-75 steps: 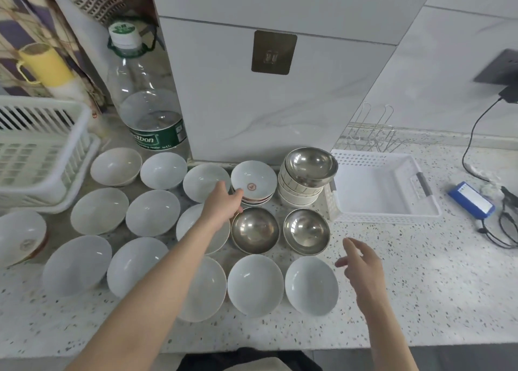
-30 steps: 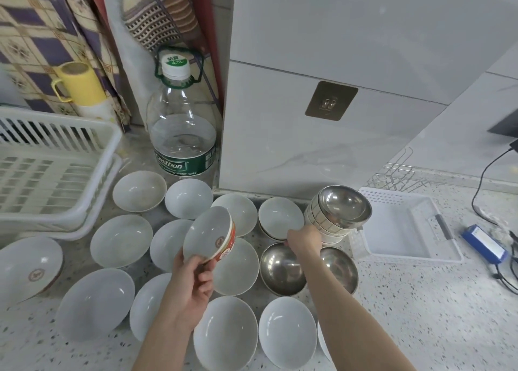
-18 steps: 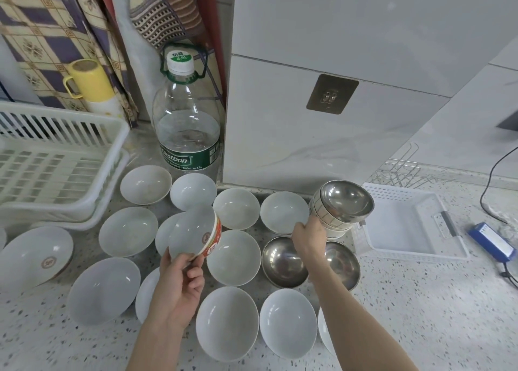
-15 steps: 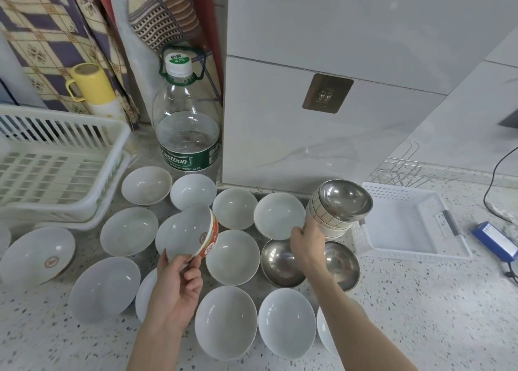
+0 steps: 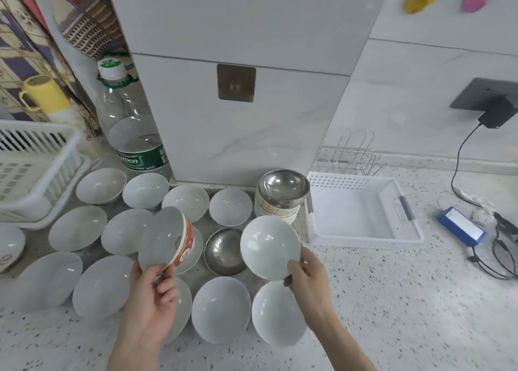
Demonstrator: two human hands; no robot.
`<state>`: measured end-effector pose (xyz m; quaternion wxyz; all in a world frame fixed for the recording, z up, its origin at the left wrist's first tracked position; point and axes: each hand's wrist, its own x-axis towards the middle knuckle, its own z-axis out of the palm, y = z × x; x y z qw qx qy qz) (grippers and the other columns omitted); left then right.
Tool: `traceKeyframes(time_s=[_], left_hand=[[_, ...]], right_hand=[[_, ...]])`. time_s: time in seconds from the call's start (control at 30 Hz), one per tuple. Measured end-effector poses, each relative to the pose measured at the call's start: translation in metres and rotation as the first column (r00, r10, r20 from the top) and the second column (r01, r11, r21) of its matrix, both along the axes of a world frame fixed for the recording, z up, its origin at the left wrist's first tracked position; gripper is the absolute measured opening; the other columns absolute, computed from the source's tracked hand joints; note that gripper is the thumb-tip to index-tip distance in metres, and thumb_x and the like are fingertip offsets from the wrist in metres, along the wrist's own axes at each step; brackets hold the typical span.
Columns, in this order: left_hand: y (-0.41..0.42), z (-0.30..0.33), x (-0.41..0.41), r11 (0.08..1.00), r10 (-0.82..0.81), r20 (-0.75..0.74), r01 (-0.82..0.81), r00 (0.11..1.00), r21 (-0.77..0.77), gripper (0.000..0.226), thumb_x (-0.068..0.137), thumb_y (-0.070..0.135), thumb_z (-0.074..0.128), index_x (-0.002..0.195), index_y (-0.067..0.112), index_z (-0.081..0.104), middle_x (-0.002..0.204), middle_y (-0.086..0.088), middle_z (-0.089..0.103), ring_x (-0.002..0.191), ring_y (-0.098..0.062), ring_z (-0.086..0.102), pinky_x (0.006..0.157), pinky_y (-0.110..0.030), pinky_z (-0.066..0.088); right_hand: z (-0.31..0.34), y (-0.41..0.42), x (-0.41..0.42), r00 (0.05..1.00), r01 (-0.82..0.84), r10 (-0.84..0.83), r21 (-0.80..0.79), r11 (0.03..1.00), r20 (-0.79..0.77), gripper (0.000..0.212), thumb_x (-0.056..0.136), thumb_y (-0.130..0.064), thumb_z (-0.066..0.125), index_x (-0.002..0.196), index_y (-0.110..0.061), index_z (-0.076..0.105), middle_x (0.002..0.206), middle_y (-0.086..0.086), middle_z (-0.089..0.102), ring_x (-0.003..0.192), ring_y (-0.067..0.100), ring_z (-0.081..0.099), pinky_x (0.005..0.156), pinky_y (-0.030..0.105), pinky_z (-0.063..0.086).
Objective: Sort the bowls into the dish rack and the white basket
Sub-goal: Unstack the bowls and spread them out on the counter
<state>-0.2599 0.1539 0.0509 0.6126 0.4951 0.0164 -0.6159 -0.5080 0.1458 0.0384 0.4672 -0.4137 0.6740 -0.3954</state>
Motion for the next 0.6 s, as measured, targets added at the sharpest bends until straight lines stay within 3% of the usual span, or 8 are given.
traceKeyframes(time_s=[0.33,0.47,0.6], left_hand=[[0.010,-0.016,-0.143,0.989,-0.144,0.043,0.146,0.989,-0.027,0.033,0.093,0.000,0.049,0.098,0.031,0.060,0.056,-0.004,0.059,0.034,-0.002,0.039,0.028,-0.012,0.027],[0.026,-0.023,-0.175,0.977,-0.209,0.074,0.211,0.975,-0.025,0.031,0.094,0.000,0.046,0.103,0.027,0.059,0.054,-0.005,0.057,0.033,-0.003,0.036,0.028,-0.012,0.025],[0.039,-0.027,-0.191,0.972,-0.227,0.113,0.232,0.967,-0.035,0.038,0.094,0.001,0.046,0.112,0.031,0.061,0.056,-0.005,0.056,0.034,-0.003,0.034,0.029,-0.013,0.025]], right_hand=[[-0.029,0.047,-0.142,0.978,0.029,-0.017,0.055,0.998,-0.209,0.036,0.092,-0.005,0.045,0.120,-0.025,0.057,0.047,-0.001,0.056,0.046,0.004,0.053,0.041,0.015,0.037],[-0.041,0.040,-0.165,0.970,-0.009,0.036,0.114,0.993,-0.241,0.045,0.092,-0.006,0.043,0.134,-0.019,0.053,0.057,0.002,0.061,0.052,0.006,0.056,0.048,0.020,0.040],[-0.051,0.022,-0.172,0.971,-0.067,0.096,0.138,0.988,-0.220,0.047,0.090,-0.006,0.043,0.135,-0.017,0.053,0.062,0.003,0.063,0.058,0.012,0.059,0.052,0.023,0.042]])
